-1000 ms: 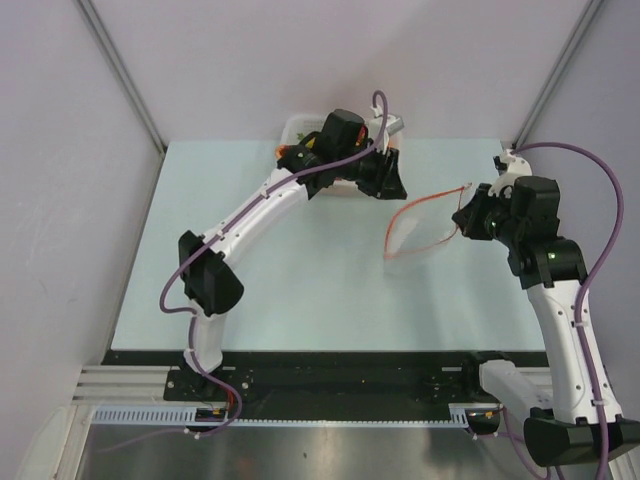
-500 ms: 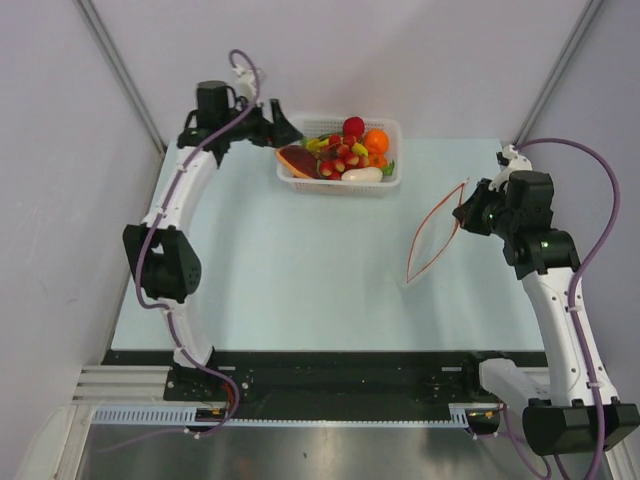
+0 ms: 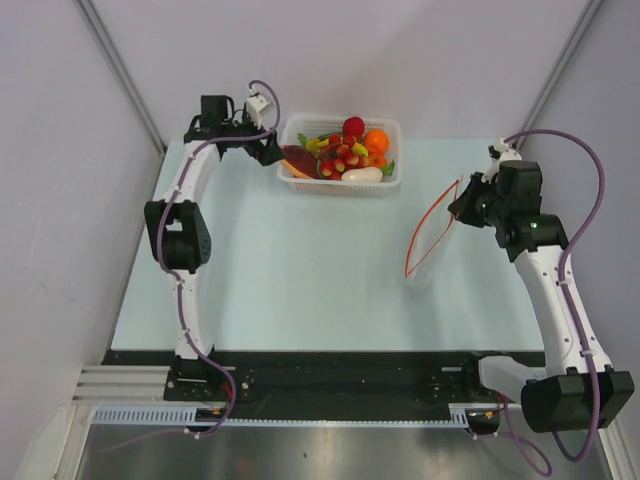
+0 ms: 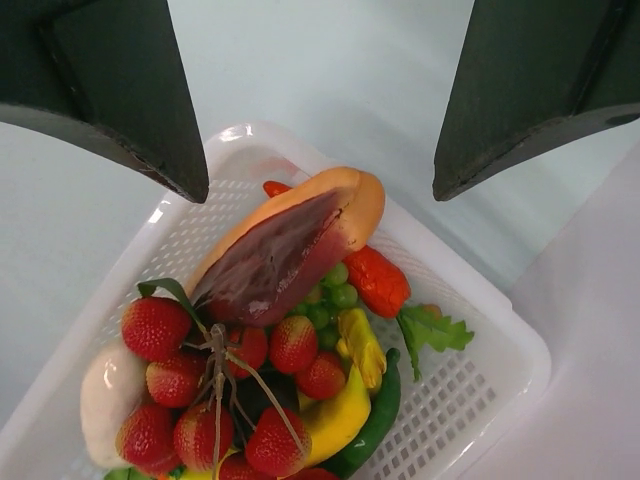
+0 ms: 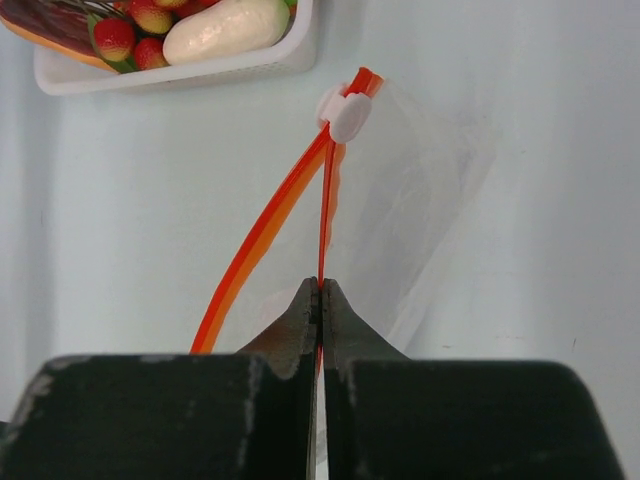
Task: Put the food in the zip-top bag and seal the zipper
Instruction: Pick up the fake food from the bin.
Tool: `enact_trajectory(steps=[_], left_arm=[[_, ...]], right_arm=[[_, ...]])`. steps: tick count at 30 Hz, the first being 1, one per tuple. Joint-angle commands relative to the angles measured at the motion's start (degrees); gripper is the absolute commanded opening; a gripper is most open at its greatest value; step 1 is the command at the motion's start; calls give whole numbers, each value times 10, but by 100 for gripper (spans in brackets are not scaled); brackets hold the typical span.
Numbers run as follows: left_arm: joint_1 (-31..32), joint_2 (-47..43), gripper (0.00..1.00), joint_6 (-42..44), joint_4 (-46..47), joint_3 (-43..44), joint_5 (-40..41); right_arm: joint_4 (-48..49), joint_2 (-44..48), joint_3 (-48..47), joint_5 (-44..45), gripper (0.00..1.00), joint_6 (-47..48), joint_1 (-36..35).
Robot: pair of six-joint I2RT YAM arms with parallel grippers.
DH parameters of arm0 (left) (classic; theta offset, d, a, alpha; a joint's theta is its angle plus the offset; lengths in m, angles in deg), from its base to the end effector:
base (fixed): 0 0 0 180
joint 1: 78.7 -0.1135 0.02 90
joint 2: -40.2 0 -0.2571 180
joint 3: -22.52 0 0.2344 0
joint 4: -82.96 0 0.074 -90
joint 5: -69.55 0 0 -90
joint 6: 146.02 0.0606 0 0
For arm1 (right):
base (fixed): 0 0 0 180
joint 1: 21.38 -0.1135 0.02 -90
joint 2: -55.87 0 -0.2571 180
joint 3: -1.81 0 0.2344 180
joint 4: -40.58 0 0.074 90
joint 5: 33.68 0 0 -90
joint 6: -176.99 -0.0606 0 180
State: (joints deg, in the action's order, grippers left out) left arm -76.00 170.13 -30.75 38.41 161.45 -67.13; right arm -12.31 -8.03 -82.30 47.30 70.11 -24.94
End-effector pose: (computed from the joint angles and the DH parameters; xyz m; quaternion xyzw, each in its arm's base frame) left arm 0.5079 -0.0681 0.2801 0.3732 0.7484 -0.2633 0.4809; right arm 0.2385 0.0244 0.3531 0.0640 0.8732 0.1527 0.4583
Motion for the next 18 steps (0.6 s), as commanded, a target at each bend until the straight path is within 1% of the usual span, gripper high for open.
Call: enact_trajectory(steps=[1, 2, 5, 8, 13, 16, 17, 18], left_arm=[[12, 11, 97, 131, 25, 15, -20], [16, 23, 97, 158, 18, 19, -18], [32, 41, 97, 204, -3, 21, 2], [40, 53, 96, 210, 6, 20, 18], [41, 74, 94, 209, 19, 38, 19], [42, 73, 83, 211, 8, 43, 10], [42, 70, 78, 212, 5, 42, 6], [42, 67, 74, 213, 2, 38, 1]], right_arm=[[21, -13, -32, 1, 0, 7, 3], [22, -20, -35, 1, 0, 9, 2], [23, -31, -42, 2, 0, 13, 2], [20, -36, -48, 4, 0, 17, 3], [11, -44, -52, 5, 0, 26, 4], [9, -44, -51, 8, 0, 30, 4], [9, -44, -51, 9, 0, 31, 4], [9, -44, -49, 9, 0, 30, 5]])
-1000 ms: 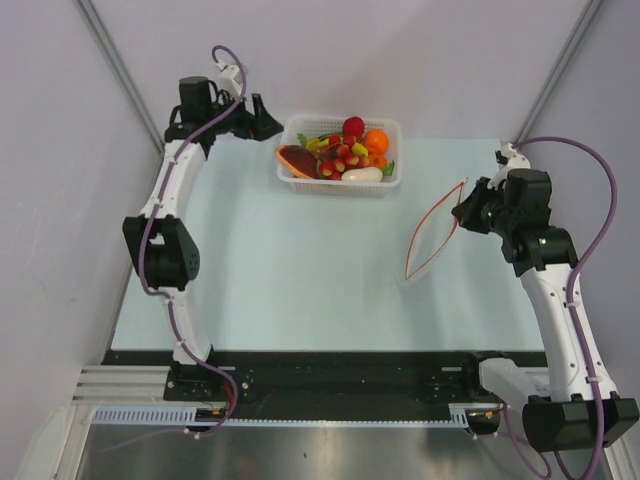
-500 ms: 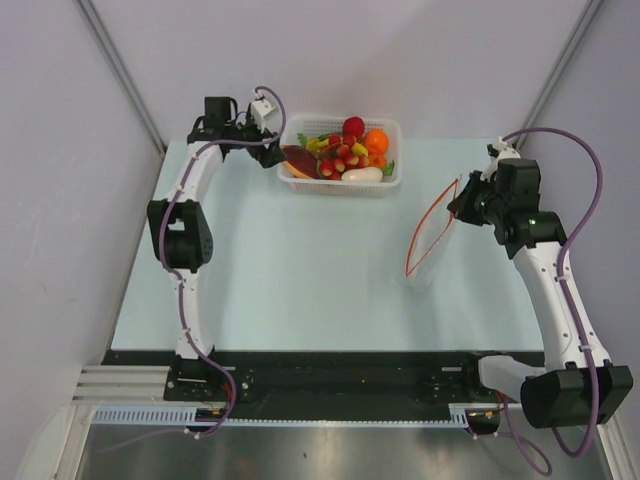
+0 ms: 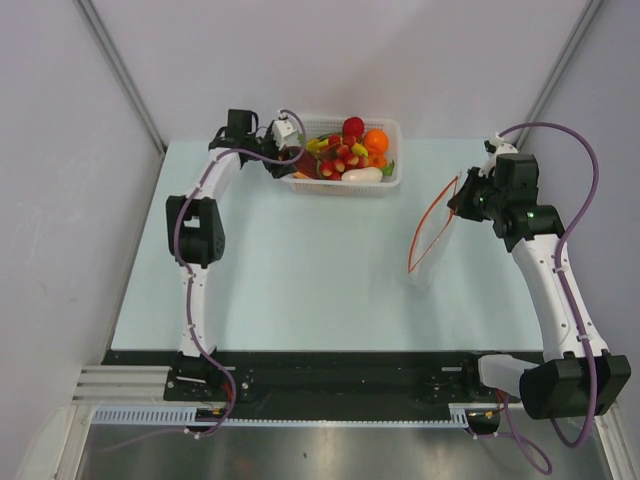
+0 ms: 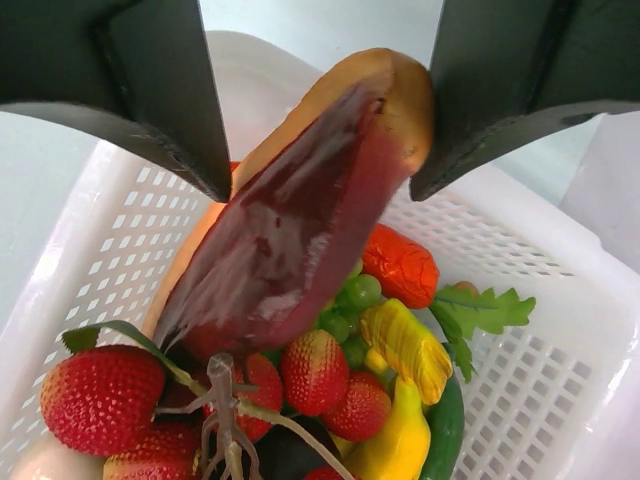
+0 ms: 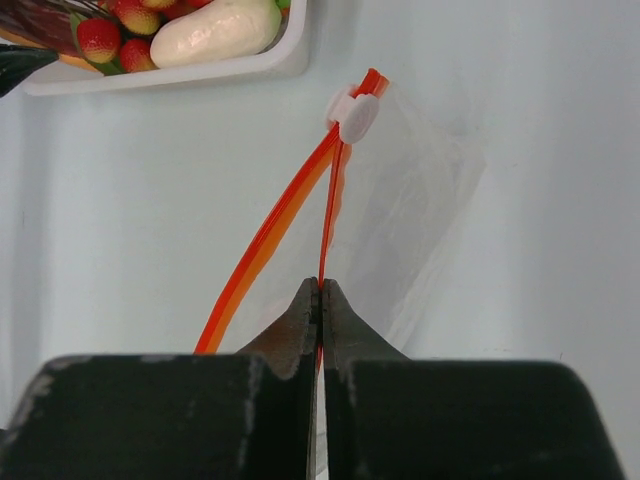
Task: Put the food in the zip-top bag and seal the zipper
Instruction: Pick up the fake food from the bin.
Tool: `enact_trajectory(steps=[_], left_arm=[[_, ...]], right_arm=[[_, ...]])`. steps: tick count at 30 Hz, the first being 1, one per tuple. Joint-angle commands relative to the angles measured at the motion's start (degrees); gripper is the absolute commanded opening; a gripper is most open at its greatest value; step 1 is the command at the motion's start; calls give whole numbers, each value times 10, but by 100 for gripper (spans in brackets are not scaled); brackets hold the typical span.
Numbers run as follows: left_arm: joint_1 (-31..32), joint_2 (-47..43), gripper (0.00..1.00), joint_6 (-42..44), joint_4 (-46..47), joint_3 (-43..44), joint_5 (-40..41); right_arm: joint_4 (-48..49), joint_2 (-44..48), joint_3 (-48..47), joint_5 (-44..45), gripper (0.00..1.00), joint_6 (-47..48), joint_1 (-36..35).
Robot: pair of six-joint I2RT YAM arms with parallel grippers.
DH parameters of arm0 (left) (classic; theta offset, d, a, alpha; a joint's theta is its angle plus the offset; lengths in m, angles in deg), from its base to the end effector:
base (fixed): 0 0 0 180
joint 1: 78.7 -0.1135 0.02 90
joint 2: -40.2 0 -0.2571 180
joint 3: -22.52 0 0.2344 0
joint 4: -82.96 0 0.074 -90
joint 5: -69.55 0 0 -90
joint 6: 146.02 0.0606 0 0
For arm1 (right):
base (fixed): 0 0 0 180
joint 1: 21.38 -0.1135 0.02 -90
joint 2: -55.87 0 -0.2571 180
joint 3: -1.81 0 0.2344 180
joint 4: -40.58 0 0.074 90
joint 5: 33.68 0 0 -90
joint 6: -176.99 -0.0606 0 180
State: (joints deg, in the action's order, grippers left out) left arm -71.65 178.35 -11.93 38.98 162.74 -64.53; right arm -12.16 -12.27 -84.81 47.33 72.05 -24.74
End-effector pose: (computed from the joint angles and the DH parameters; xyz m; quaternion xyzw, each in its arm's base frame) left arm 0.5240 -0.1073 0.2150 0.5033 0.6976 -0.2050 0.4670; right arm 0.2562 0.0245 0.3511 0.0525 0.8805 0.1425 0.4491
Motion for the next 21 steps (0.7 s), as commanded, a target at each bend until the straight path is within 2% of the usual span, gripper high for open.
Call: enact_trajectory(steps=[1, 2, 4, 5, 7, 8, 9, 14, 16, 21], left_arm=[[-1, -25, 71, 27, -8, 23, -26], [-1, -30, 64, 30, -17, 20, -29], [-1, -50, 57, 44, -25, 8, -28], [-2, -57, 47, 49, -35, 6, -27], [-3, -67, 35, 68, -48, 3, -21], [-4, -77, 25, 71, -53, 2, -17], [-4, -82, 21, 71, -59, 4, -8], [-11, -118, 4, 77, -82, 7, 12], [-12, -136, 0, 105, -114, 7, 16], [-12, -169, 0, 146, -175, 7, 53]], right_arm=[[8, -1, -24, 8, 0, 11, 4], [9, -1, -23, 8, 0, 13, 4], [11, 0, -23, 7, 0, 11, 4], [11, -1, -25, 8, 0, 12, 3], [13, 0, -24, 6, 0, 12, 4], [14, 1, -24, 5, 0, 12, 3], [17, 2, -24, 3, 0, 13, 3], [28, 5, -15, 0, 0, 10, 2], [34, 5, -14, -1, 0, 6, 2], [42, 13, -7, 0, 0, -2, 1]])
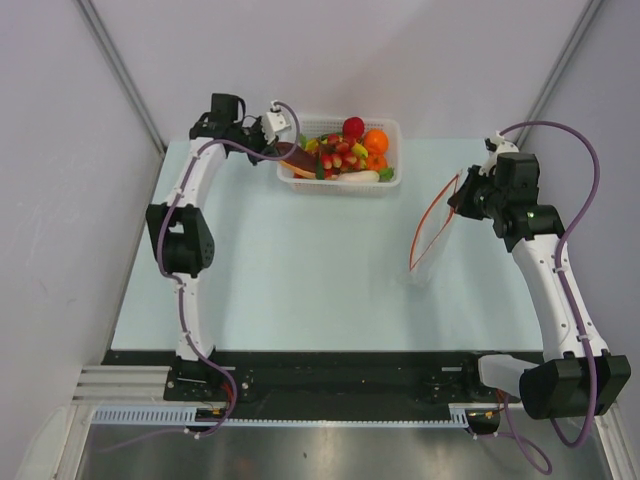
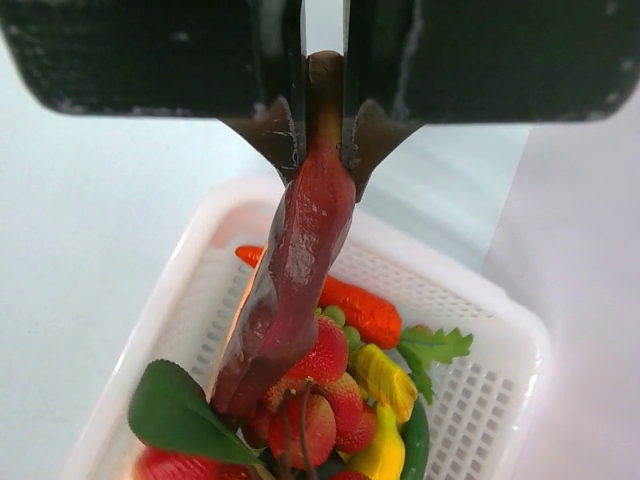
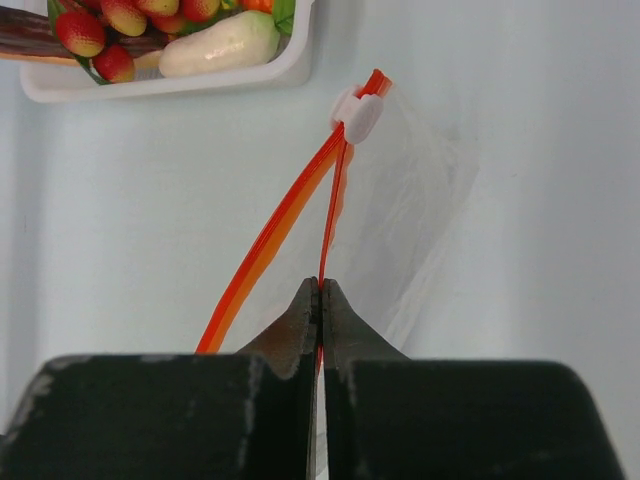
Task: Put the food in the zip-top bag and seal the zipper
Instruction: Pick up the fake food from the bin.
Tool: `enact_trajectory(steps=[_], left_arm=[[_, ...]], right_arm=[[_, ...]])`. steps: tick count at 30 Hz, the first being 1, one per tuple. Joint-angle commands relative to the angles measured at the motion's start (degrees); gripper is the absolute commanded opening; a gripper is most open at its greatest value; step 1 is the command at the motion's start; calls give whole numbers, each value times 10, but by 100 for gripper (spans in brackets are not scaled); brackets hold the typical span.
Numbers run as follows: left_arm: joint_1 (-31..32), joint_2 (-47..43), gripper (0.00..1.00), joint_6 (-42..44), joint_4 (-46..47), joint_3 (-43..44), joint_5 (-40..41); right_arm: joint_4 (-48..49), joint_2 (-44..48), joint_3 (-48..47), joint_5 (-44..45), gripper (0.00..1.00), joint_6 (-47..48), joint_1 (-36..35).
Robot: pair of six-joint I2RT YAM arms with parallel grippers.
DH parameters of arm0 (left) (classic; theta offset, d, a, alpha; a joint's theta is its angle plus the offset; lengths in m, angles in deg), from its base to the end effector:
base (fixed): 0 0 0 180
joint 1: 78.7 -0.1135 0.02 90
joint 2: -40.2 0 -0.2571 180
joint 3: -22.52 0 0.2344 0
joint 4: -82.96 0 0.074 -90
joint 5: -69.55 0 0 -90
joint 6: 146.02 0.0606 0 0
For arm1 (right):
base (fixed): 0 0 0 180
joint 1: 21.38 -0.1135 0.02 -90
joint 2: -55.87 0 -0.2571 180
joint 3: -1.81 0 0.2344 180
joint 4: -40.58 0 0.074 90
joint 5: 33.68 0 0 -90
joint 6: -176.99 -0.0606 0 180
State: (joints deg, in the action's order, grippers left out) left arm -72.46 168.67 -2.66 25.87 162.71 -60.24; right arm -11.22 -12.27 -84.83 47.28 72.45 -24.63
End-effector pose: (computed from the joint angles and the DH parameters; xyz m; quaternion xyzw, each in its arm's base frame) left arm 0.4870 -0.0923 0.2766 0.5444 0.6907 -0.1459 0.4531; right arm 0.2575 0.0242 0.3530 0.0491 0.8768 0.1417 0.4570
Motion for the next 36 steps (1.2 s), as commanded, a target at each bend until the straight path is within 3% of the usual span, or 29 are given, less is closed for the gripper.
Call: enact_trajectory(steps=[1, 13, 23, 28, 36], left_arm=[[-4, -83, 0, 58, -55, 7, 16], [-10, -145, 0, 144, -164, 8, 111], [-18, -194, 0, 136, -202, 16, 168], [-20, -220, 0, 75, -189, 36, 165], [9, -290, 0, -78, -220, 68, 93]], right_arm=[[37, 14, -6, 2, 0, -7, 0], [51, 25, 4, 2, 0, -11, -8], [62, 22, 7, 2, 0, -15, -20], [74, 14, 5, 4, 0, -25, -26], [101, 9, 7, 6, 0, -50, -40]])
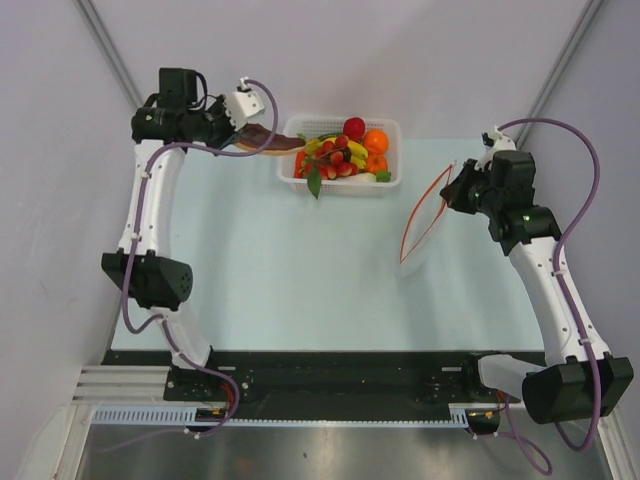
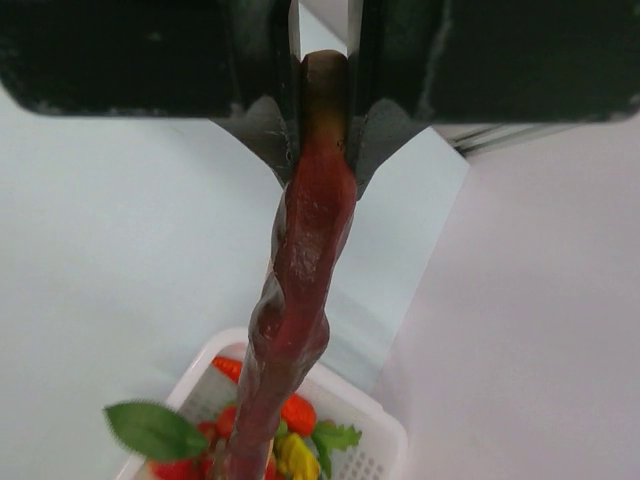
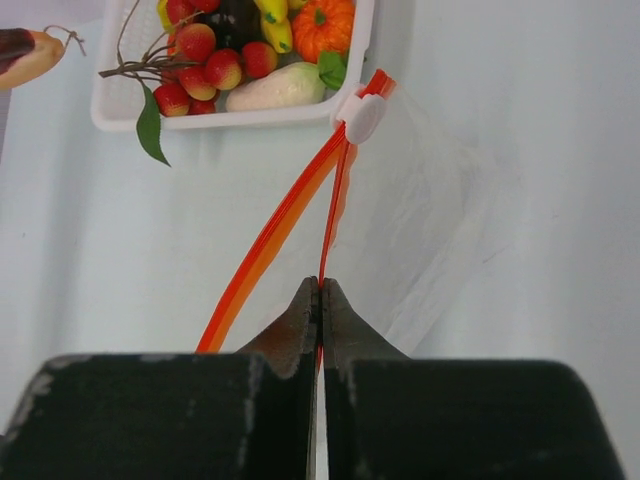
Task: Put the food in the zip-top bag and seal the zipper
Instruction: Pick up the fake food from the bin, then place the fake food in the zipper food storage bag.
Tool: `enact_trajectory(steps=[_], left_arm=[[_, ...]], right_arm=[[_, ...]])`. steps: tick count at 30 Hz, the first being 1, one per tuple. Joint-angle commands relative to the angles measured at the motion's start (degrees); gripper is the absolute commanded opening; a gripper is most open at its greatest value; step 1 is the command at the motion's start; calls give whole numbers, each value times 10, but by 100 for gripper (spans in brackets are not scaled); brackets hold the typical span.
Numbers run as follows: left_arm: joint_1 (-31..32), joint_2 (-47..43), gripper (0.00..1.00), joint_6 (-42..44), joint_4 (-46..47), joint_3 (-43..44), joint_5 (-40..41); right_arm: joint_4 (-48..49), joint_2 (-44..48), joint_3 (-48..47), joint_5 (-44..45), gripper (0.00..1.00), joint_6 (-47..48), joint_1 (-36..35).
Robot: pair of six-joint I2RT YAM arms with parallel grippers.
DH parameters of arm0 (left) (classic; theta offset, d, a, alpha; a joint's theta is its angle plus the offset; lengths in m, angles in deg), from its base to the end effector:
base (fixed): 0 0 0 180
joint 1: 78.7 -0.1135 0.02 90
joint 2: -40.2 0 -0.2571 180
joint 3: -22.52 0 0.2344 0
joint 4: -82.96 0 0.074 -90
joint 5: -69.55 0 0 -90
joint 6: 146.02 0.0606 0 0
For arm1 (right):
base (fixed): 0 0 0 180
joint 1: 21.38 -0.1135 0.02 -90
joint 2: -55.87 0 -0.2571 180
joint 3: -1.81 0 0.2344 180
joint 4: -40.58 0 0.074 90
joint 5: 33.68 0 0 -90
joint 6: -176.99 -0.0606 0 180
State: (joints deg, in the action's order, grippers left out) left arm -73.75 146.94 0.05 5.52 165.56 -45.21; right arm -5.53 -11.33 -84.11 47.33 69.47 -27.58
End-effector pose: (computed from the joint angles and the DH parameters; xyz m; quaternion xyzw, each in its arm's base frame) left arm 0.3765 -0.0581 0.4136 0.5279 0.7211 -0.0018 0.4486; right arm 0.2587 0.0376 0.3642 0.0435 0.8516 0.1720 0.4932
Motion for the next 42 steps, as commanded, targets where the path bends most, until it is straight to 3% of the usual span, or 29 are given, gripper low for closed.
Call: enact_trajectory(steps=[1, 4, 8, 14, 20, 29, 42], left_arm=[[30, -80, 0, -126, -20, 40, -62], [105, -105, 0, -217, -36, 42, -58], [209, -116, 0, -377, -58, 55, 27], [264, -116, 0, -533, -75, 50, -28], [310, -89, 0, -595, -94, 16, 24], [308, -119, 0, -621, -42, -7, -6], [311, -108, 0, -628, -82, 72, -34]], right_arm=[[47, -2, 1, 12, 0, -23, -14], [61, -6, 2, 27, 0, -31, -29], [68, -7, 2, 53, 0, -37, -49], [80, -4, 10, 81, 0, -41, -60], [84, -7, 3, 89, 0, -50, -65], [82, 2, 22, 123, 0, -41, -68], [102, -2, 28, 152, 0, -33, -79]])
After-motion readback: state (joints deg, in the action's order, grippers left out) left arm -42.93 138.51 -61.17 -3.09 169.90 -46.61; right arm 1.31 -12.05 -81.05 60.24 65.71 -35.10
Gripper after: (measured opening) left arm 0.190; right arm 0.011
